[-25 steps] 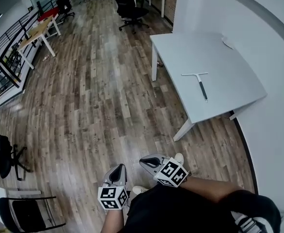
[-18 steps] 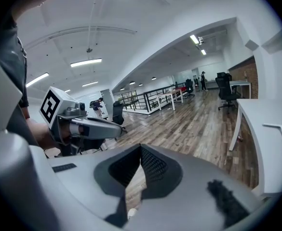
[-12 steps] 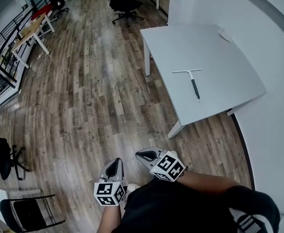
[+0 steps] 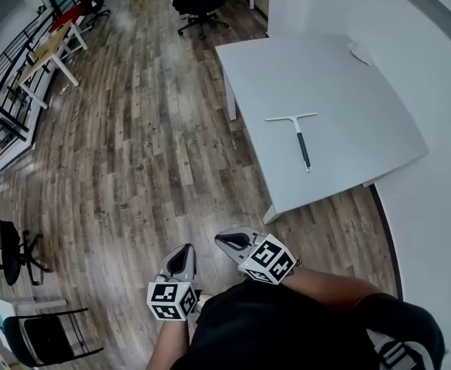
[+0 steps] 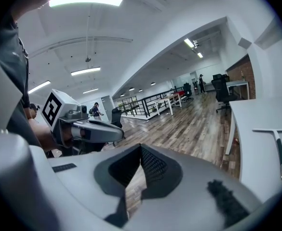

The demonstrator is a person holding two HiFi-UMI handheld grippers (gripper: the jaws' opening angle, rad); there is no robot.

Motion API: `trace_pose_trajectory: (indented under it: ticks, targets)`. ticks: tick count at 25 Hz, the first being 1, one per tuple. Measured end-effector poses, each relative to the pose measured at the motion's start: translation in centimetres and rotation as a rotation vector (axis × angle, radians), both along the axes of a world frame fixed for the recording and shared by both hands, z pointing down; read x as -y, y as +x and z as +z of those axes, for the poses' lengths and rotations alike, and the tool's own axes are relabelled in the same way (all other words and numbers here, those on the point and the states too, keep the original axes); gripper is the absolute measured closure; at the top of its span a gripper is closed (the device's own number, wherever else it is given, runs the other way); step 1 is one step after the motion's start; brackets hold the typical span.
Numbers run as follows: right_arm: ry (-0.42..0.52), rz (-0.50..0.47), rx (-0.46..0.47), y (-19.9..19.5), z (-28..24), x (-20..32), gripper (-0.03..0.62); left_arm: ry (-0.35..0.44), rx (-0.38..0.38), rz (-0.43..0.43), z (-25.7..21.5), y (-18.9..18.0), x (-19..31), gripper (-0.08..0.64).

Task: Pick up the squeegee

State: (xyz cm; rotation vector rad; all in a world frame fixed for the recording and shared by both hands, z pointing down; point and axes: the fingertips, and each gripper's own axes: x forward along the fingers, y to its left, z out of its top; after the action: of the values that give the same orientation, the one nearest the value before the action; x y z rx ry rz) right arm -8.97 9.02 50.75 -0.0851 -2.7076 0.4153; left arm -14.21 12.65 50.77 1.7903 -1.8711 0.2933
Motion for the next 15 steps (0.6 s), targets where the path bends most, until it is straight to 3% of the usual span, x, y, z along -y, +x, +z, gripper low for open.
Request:
trace_pose_trajectory:
  ticks: [15]
  targets:
    - [-0.035, 0.080, 0.040, 8.8, -0.4, 10.4, 0.586, 0.013, 0.039, 0.004, -1.5, 7.4, 10.2, 0.554]
